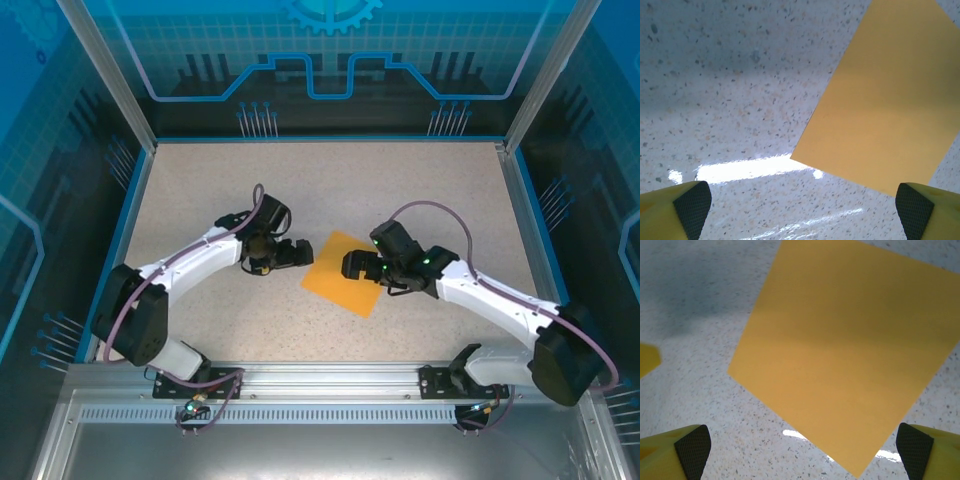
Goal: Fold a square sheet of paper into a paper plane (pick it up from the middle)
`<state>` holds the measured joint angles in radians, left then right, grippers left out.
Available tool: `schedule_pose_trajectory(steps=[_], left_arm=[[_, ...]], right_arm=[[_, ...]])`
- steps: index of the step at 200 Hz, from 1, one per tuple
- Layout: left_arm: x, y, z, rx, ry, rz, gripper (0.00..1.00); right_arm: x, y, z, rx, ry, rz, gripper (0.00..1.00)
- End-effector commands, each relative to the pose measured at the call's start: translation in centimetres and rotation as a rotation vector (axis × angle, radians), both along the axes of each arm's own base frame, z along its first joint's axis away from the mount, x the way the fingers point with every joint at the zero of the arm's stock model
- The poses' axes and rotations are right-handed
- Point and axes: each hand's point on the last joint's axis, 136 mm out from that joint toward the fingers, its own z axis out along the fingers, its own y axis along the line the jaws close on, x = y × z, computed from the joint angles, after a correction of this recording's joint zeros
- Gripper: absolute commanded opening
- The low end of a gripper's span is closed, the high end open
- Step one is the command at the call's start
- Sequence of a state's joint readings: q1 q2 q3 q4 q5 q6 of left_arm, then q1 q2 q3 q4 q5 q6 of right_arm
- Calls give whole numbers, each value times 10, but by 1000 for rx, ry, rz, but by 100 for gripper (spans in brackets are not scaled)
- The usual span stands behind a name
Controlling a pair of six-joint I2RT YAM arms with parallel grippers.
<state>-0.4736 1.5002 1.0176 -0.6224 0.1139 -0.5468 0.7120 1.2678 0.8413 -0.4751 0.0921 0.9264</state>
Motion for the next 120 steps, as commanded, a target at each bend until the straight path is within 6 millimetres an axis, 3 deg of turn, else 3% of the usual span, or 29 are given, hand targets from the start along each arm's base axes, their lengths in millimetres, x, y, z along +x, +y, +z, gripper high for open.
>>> schedule_pose_trajectory(steps=[1, 73, 120], left_arm=[[-4, 5, 8, -57, -23, -25, 99], [-13, 22, -1, -47, -10, -11, 99], [-16, 27, -5, -49, -9, -11, 99]], right_arm=[[8, 4, 5, 0, 43, -190, 99], [32, 20, -19, -157, 165, -332, 99], [40, 28, -46, -222, 252, -386, 96]])
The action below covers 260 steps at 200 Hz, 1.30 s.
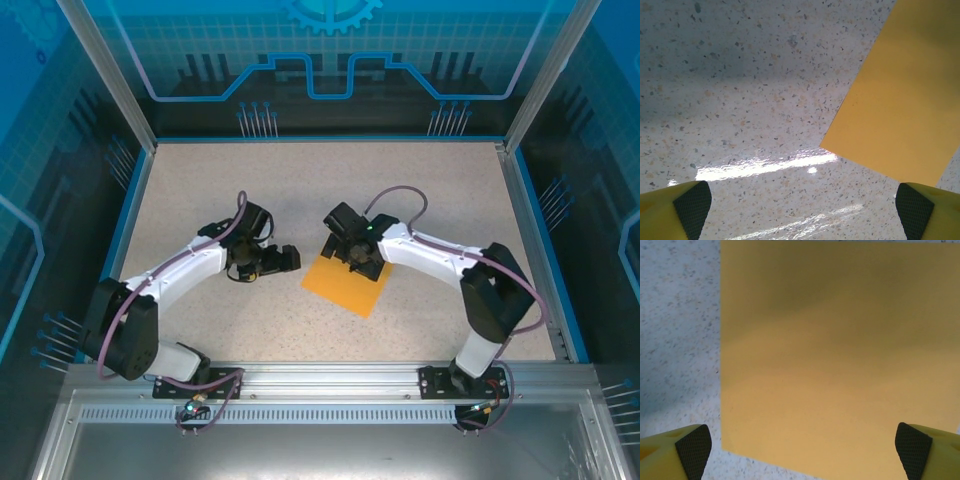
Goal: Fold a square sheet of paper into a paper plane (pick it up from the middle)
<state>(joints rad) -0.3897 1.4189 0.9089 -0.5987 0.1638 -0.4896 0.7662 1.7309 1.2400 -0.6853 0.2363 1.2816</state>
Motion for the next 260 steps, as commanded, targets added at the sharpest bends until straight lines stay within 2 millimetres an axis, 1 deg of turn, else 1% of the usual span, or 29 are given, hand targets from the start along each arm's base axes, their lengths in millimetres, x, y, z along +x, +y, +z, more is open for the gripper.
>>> schedule_pose_trajectory(steps=[1, 29, 57, 95, 115, 158, 200, 239, 260], left_arm=[[-4, 1, 2, -22, -12, -26, 99], [-5, 3, -2, -21, -1, -35, 99], [-5, 3, -5, -25, 5, -42, 99], [-5, 1, -6, -35, 4, -45, 99], [-5, 2, -7, -35, 5, -44, 99], [-5, 3, -5, -29, -6, -49, 99], [-5, 4, -4, -26, -9, -47, 99], [-6, 4, -5, -23, -3, -50, 99], [-7, 4, -5, -21, -1, -49, 99]], right_arm=[[-5, -6, -11, -70, 59, -56, 96], [-4, -6, -19, -94, 80, -74, 95], [-6, -7, -32, -112, 118, -91, 94], [-2, -9, -37, -138, 123, -108, 94], [1, -6, -41, -145, 133, -107, 94], [4, -6, -54, -166, 157, -112, 93], [-2, -11, -75, -194, 213, -113, 93], [-11, -12, -96, -192, 259, -110, 92], [-12, -12, -105, -184, 273, -110, 92]])
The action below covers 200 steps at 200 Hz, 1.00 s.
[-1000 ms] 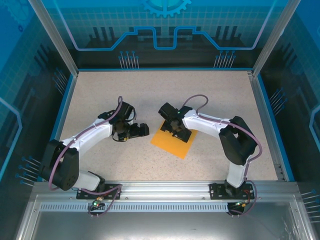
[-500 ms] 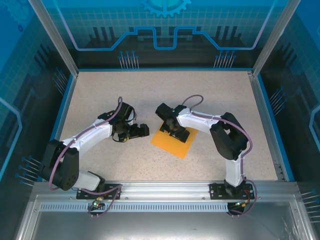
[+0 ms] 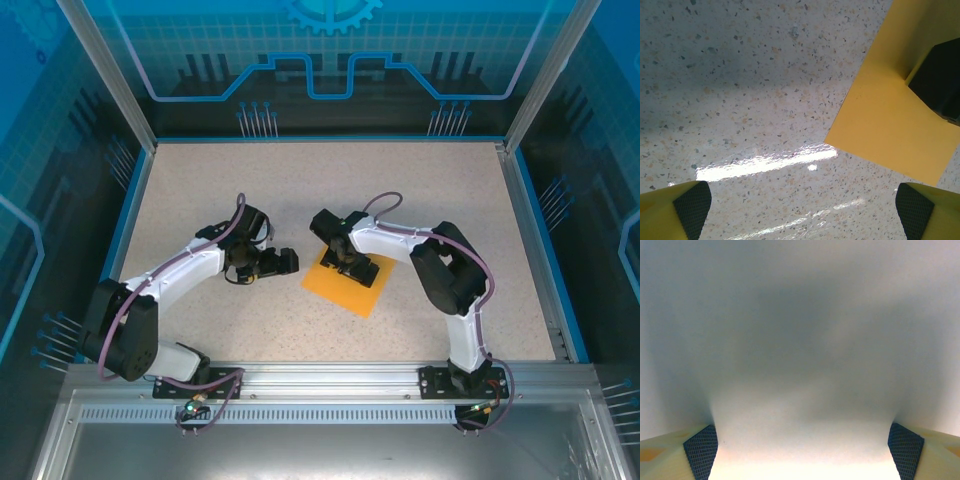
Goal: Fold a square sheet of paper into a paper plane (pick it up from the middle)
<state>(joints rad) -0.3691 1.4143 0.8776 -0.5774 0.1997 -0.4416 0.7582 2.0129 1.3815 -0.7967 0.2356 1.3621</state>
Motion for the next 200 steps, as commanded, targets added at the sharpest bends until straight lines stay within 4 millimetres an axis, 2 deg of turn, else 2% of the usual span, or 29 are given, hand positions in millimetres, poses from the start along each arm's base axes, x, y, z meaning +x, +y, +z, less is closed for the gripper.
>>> schedule_pose_trajectory(steps=[1, 38, 79, 159, 174, 200], left_arm=[[-3, 2, 1, -4, -2, -14, 99], [-4, 3, -1, 1, 4, -13, 99], [-4, 2, -2, -1, 7, -14, 99], [-5, 2, -1, -3, 7, -16, 99], [-4, 2, -1, -4, 6, -16, 99], [-4, 1, -2, -6, 7, -16, 99]], right_arm=[[-13, -9, -39, -28, 88, -28, 92], [-8, -6, -45, -14, 77, -1, 89], [-4, 2, -42, -17, 69, 37, 84], [8, 7, -12, -46, -6, 104, 71], [11, 7, -4, -61, -26, 123, 71], [9, 8, 3, -66, -32, 144, 78]])
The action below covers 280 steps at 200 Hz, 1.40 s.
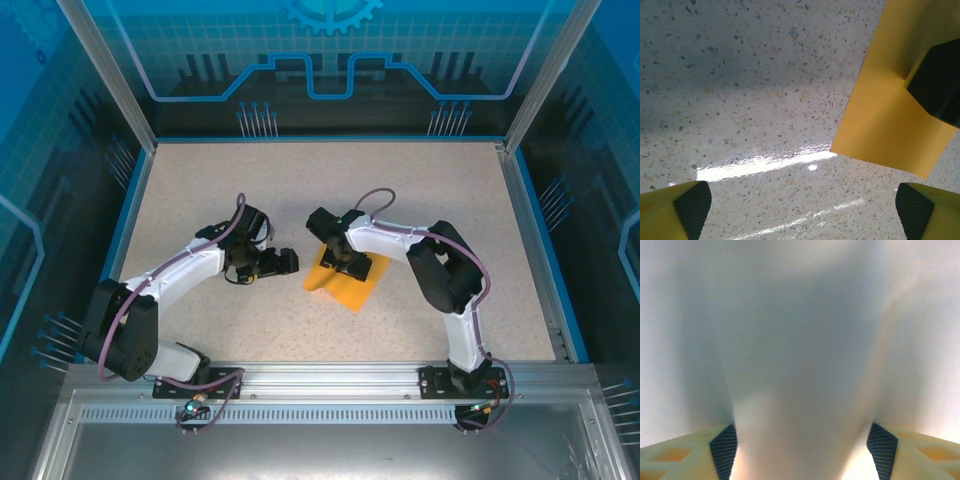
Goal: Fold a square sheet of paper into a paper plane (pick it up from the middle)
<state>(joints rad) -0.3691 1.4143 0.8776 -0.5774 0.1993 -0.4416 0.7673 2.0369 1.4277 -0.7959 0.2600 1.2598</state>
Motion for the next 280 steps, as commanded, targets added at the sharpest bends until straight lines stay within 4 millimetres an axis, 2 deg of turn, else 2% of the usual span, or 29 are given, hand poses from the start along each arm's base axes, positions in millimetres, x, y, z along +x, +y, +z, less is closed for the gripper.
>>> schedule_pose_trajectory(steps=[1, 51, 73, 117, 150, 212, 254, 280], left_arm=[[-4, 1, -2, -6, 7, -16, 99], [-4, 2, -2, -4, 9, -19, 99], [-3, 1, -1, -6, 7, -21, 99], [-4, 2, 0, -3, 5, -21, 99], [-5, 2, -1, 0, 6, -24, 99], [-4, 2, -3, -2, 10, -26, 99], [-5, 2, -4, 1, 13, -25, 99], [-6, 2, -4, 1, 15, -29, 99]], right_arm=[[-1, -1, 0, -48, -8, 35, 78], [7, -6, 39, -64, -99, 59, 87], [15, -5, 43, -60, -112, 67, 90], [29, -1, 28, -19, -85, 48, 95], [33, -7, 14, -32, -51, 42, 99], [39, -11, -3, -56, -17, 74, 99], [39, -2, -16, -56, 27, 230, 99], [26, 7, -18, -34, 62, 331, 99]])
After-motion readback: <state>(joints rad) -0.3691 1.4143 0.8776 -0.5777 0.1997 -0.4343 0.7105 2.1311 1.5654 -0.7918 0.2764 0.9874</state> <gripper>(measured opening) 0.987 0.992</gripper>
